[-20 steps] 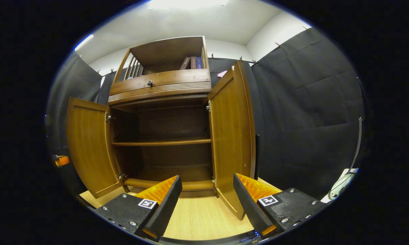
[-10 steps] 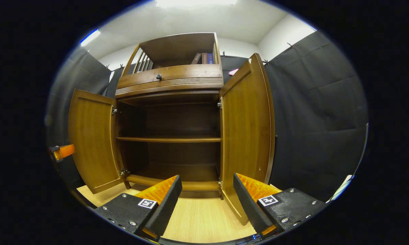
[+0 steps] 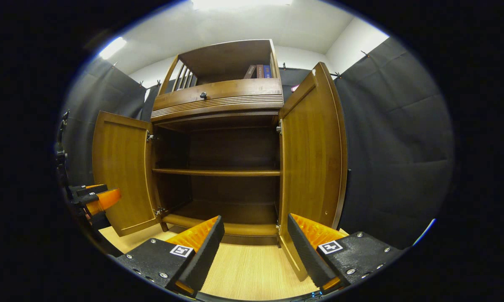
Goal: Open the right door of the double-door shoe cabinet with the right hand, and open the left door with the left hand.
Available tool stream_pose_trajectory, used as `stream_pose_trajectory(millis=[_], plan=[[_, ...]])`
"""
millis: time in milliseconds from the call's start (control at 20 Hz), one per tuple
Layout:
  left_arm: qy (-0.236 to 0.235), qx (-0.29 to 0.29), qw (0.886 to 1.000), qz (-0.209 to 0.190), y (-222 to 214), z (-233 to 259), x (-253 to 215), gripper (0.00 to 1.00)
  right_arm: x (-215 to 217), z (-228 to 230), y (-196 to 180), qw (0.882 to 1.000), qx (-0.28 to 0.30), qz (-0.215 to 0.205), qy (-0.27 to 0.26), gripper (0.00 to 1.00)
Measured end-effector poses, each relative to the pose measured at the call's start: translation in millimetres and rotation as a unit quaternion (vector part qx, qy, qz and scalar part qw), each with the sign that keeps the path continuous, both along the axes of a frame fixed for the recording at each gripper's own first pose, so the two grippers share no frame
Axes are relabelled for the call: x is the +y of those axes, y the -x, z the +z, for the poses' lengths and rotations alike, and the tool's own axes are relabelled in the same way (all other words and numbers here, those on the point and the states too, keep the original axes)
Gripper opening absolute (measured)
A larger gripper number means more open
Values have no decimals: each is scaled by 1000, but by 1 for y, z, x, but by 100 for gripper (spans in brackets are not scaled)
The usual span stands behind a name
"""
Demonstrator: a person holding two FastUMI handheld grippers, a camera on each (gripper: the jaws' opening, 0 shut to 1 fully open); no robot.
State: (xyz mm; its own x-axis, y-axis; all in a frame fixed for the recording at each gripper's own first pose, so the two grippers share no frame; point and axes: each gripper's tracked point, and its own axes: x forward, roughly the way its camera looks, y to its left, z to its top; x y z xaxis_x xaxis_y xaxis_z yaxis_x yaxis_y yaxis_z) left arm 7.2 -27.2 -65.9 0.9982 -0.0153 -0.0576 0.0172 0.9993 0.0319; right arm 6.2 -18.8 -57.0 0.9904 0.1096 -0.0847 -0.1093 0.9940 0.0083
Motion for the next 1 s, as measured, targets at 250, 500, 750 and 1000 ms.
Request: stream_pose_trajectory(millis=[250, 500, 750, 1000], plan=[[16, -4, 1000, 20, -2, 6, 7, 96, 2, -2, 0, 1000, -3, 3, -6, 93], [25, -7, 999, 35, -2, 9, 19, 95, 4, -1, 2, 1000, -4, 6, -9, 93], [2, -6, 999, 51, 5, 4, 27, 95, 13, 2, 2, 1000, -10, 8, -12, 93], [9, 1, 999, 41, 7, -1, 21, 95, 24, -1, 0, 1000, -8, 15, -8, 99]])
